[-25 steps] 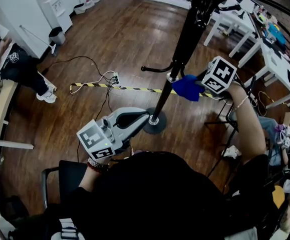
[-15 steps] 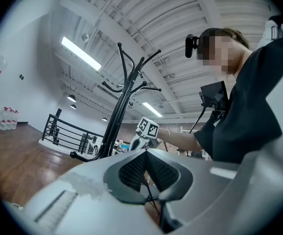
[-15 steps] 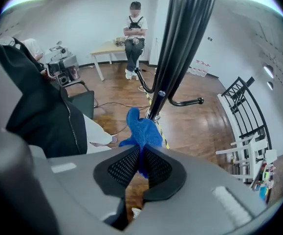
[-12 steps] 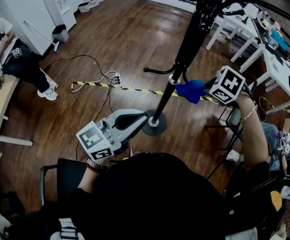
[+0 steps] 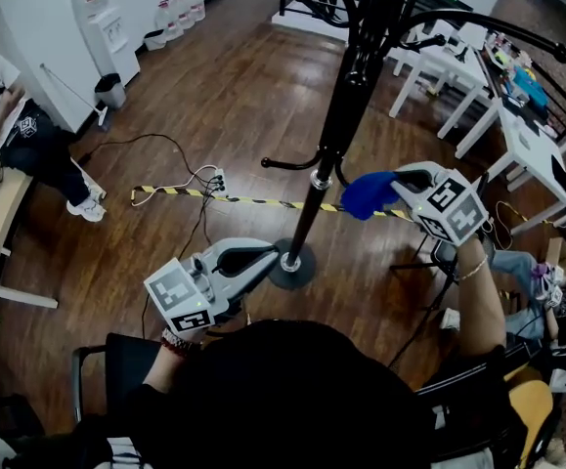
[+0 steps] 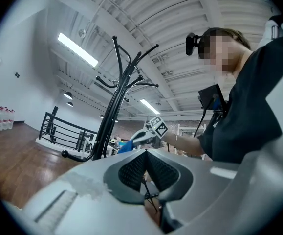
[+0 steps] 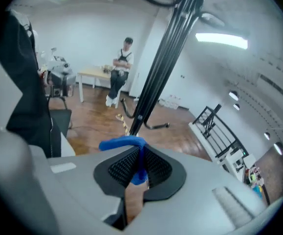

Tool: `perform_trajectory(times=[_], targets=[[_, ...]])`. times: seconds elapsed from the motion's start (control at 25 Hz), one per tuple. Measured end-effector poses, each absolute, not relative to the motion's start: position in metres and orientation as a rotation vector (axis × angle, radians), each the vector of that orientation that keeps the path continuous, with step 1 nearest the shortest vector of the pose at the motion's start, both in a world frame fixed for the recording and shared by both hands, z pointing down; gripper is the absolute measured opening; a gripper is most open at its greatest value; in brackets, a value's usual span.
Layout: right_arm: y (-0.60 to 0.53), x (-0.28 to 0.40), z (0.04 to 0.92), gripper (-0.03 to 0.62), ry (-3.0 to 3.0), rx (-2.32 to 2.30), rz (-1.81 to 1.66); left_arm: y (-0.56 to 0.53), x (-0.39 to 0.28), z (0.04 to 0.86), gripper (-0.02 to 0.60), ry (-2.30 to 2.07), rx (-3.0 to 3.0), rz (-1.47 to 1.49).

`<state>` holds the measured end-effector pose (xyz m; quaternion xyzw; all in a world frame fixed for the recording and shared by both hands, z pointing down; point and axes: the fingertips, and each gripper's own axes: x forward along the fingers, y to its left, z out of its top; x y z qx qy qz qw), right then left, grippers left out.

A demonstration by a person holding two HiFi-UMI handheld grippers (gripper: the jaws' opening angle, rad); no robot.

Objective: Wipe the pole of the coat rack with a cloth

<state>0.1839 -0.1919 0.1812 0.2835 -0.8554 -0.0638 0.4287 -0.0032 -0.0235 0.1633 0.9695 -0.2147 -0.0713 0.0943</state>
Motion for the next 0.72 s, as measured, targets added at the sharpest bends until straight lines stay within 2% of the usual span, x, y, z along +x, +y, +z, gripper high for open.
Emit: perform_trajectory(times=[0.24,0.52,0.72], targets=[[-0.190,0.146,0.077,0.023,-2.475,0.953,-0.432,-0.023,0.003,0.159,0.006,-0.619,2.887,-0.206],[-0.178,0.115,-0.084,0.023,-2.655,1.188,-0.964,-0.022,-0.002,0.164,0.006,-0.653,2.873,-0.227],[-0.198,0.081,-0.111,0.023,-2.588,1.219,-1.049,-0.022,-0.010,0.166,0.006,-0.693,2.863,-0.241]])
